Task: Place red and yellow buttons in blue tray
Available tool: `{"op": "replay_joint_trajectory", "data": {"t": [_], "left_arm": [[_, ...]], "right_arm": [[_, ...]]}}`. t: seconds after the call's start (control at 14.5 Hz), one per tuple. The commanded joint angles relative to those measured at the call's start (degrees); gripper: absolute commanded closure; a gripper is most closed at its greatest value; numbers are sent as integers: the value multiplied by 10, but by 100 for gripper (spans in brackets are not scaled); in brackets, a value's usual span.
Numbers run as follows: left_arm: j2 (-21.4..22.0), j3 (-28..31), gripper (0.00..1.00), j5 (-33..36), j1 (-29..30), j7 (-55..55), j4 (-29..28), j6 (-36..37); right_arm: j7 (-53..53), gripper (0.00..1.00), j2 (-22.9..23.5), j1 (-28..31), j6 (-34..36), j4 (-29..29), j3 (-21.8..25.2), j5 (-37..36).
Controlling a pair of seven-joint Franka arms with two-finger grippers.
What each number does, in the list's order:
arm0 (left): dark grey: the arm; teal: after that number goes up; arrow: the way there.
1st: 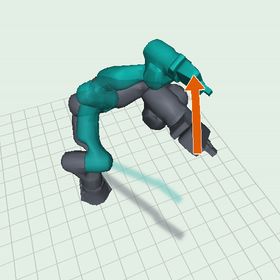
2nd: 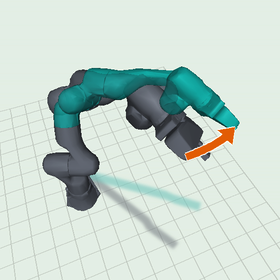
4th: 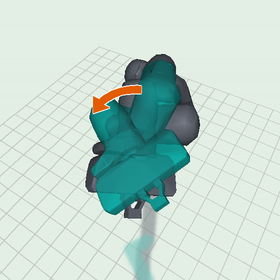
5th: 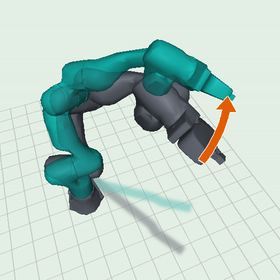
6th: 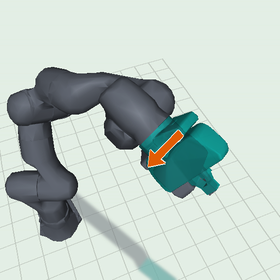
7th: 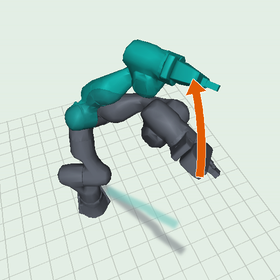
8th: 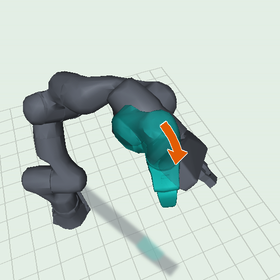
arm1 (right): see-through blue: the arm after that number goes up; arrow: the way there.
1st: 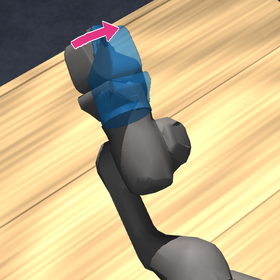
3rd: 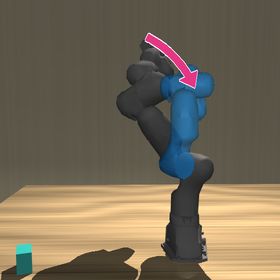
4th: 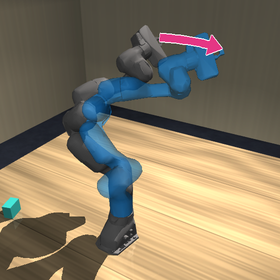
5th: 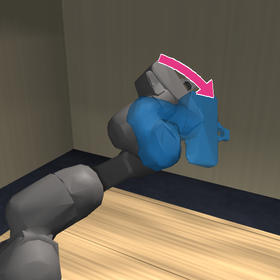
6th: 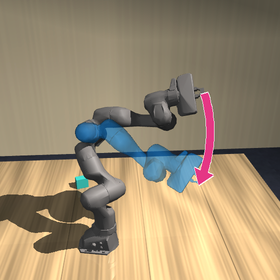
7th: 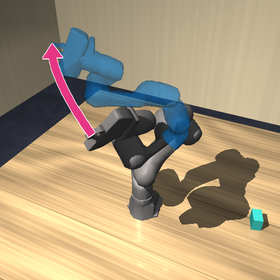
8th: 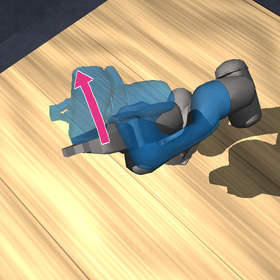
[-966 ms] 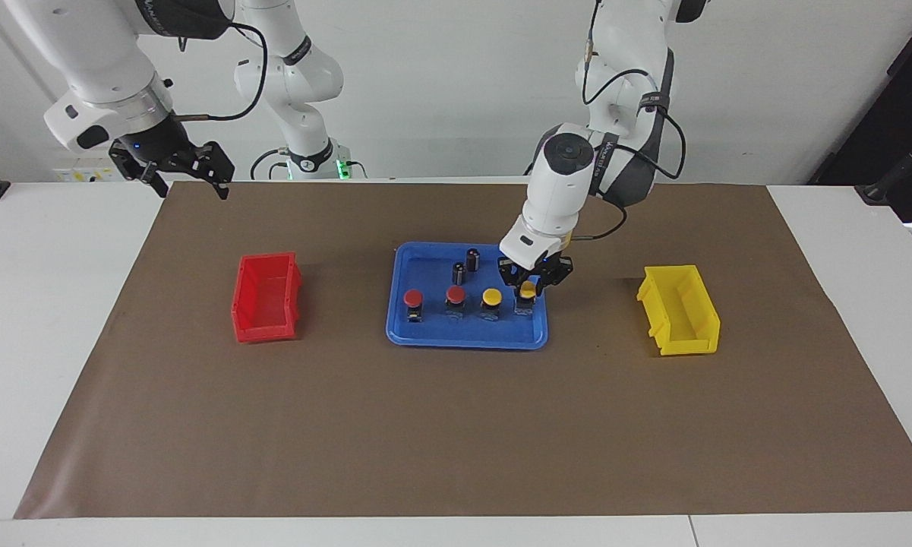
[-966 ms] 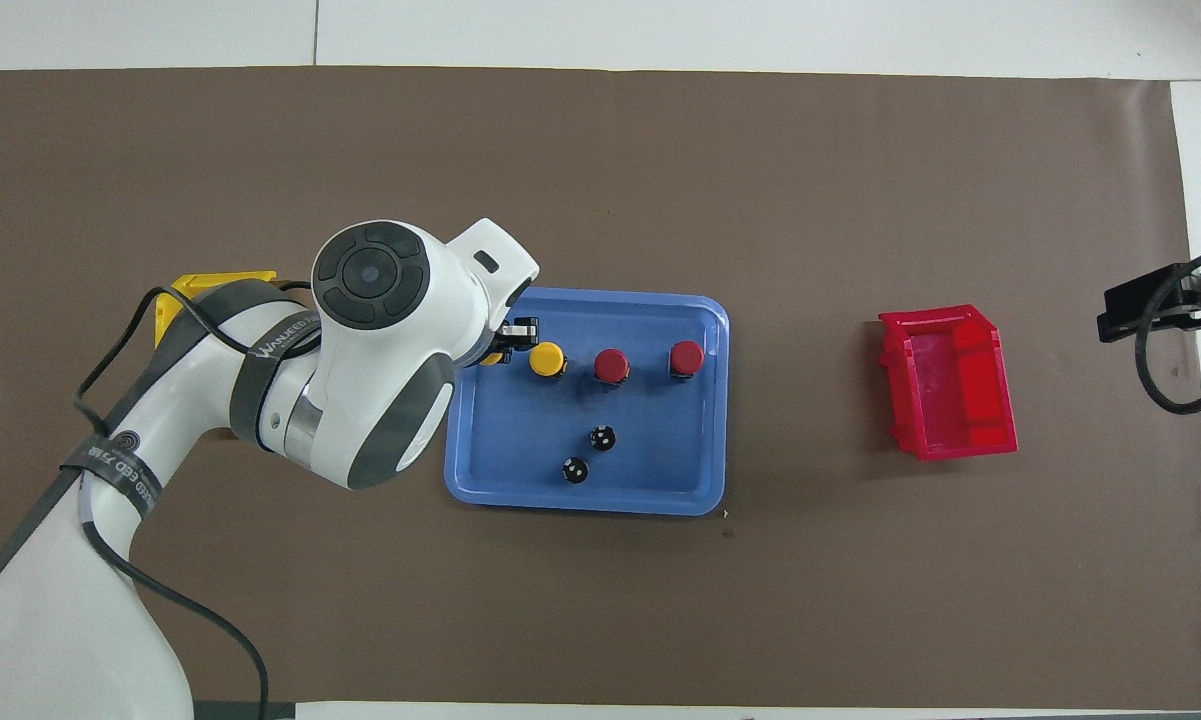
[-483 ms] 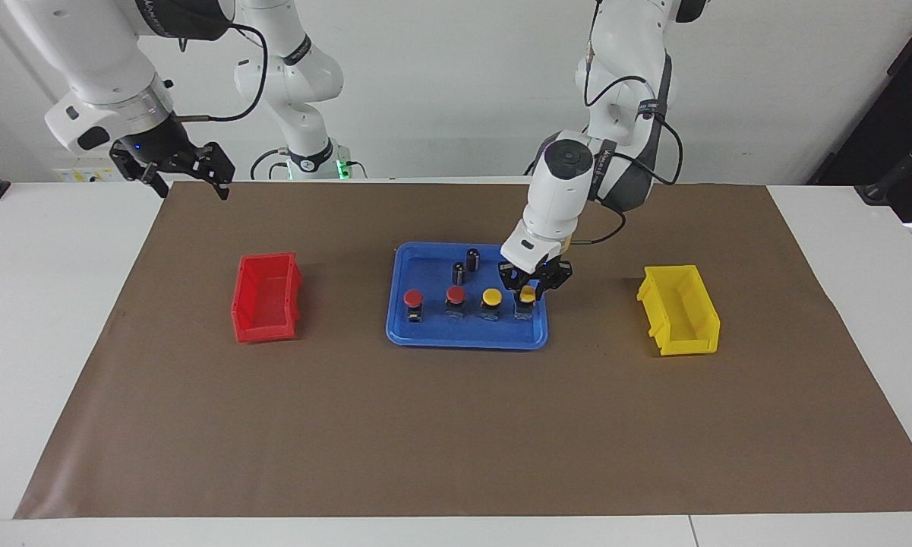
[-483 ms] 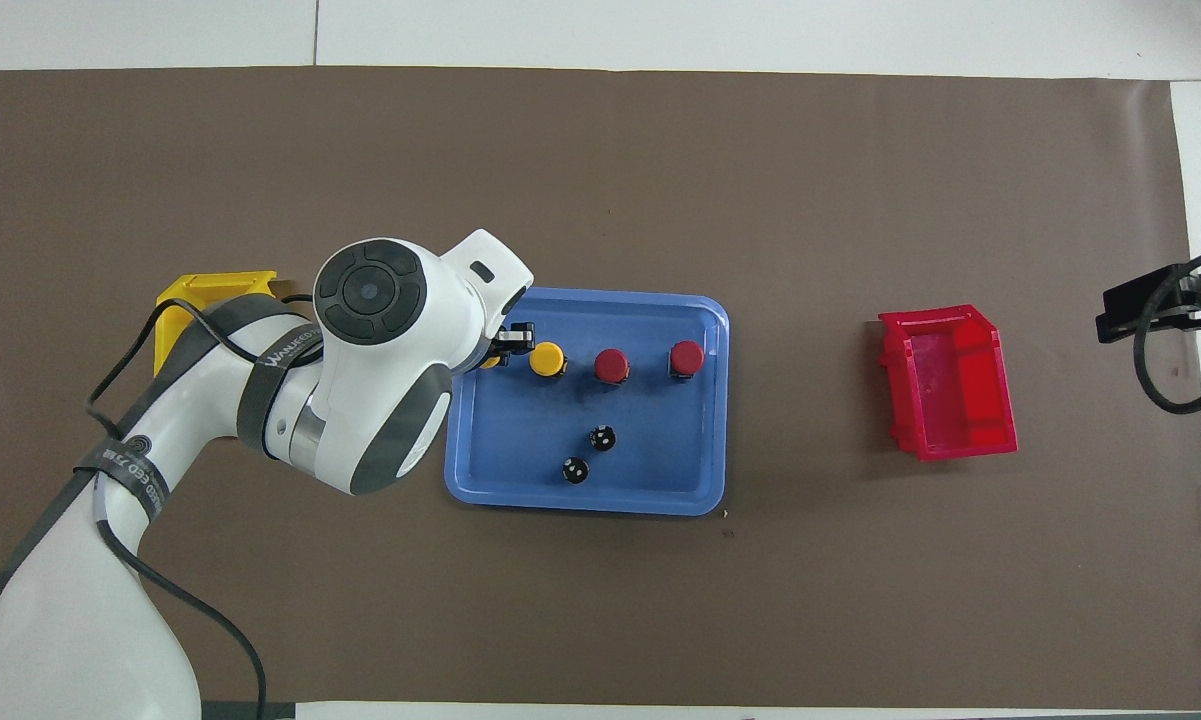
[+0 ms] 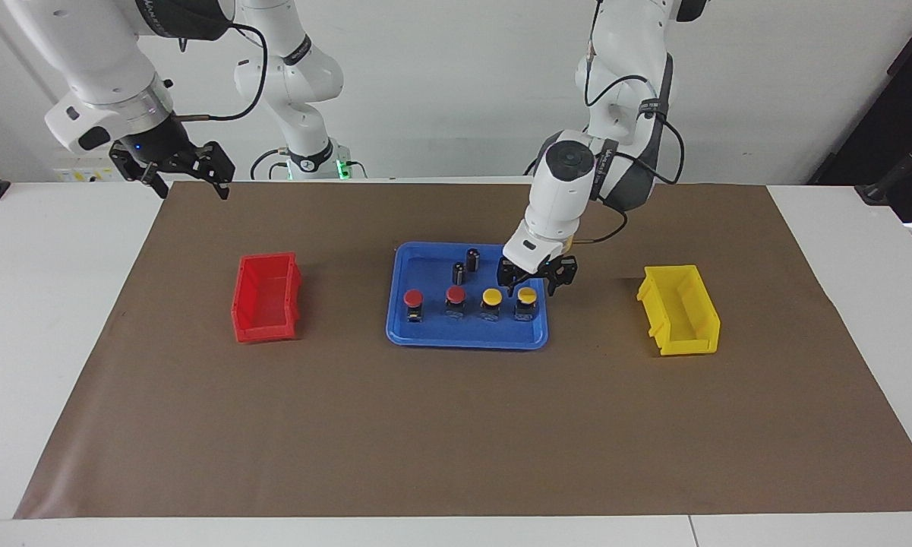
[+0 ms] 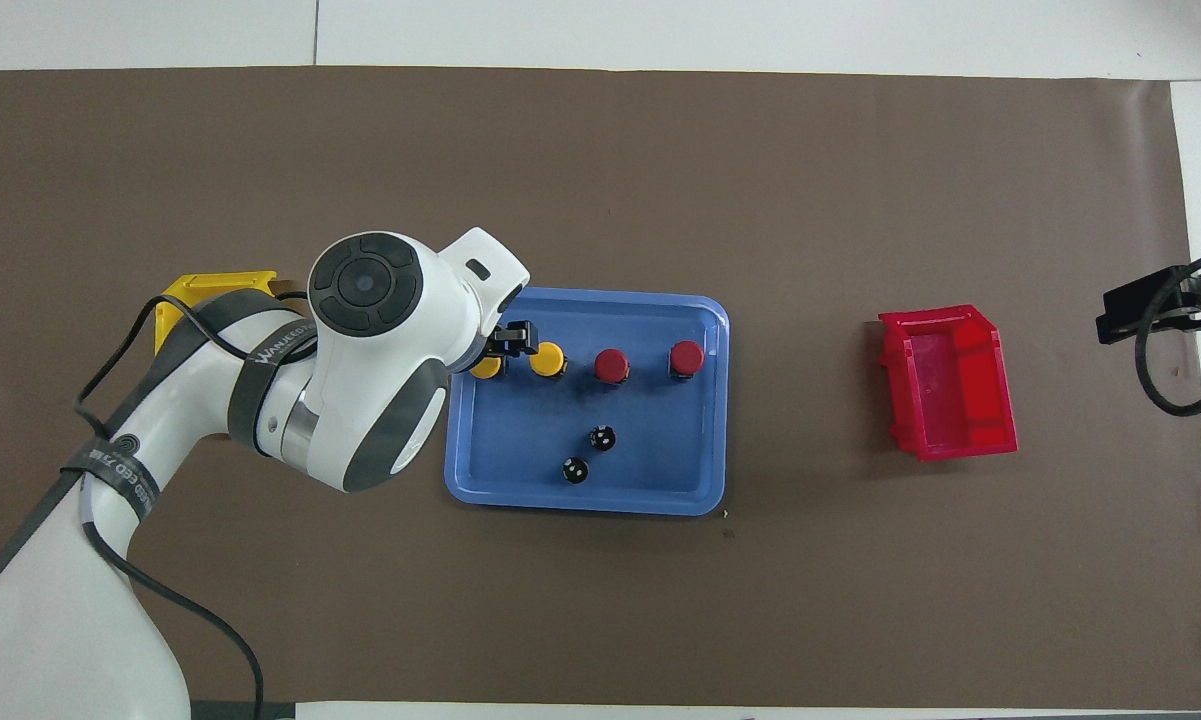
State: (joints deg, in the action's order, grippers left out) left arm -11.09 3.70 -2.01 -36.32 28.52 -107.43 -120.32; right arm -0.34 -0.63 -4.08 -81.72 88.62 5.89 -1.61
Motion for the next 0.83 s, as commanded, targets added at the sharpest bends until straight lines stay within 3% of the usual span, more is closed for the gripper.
{"op": "replay_joint_trajectory", "data": {"t": [0.0,0.28,0.48,0.76], "left_arm": [[45,8,8,-5,37,-32,40,99],[117,10,0,0,140,-167,56,215],[141,11,0,5,218,-288,56,231],[161,13,0,3,278,-343,66,258]], "right_arm": [[-18,0,-3,10,0,5,-5,7],[-19,0,-5,11,3,4,-6,7],[-19,0,-5,11,3,4,-6,8],[-14,0,-4,14,-4,2,-5,11]]}}
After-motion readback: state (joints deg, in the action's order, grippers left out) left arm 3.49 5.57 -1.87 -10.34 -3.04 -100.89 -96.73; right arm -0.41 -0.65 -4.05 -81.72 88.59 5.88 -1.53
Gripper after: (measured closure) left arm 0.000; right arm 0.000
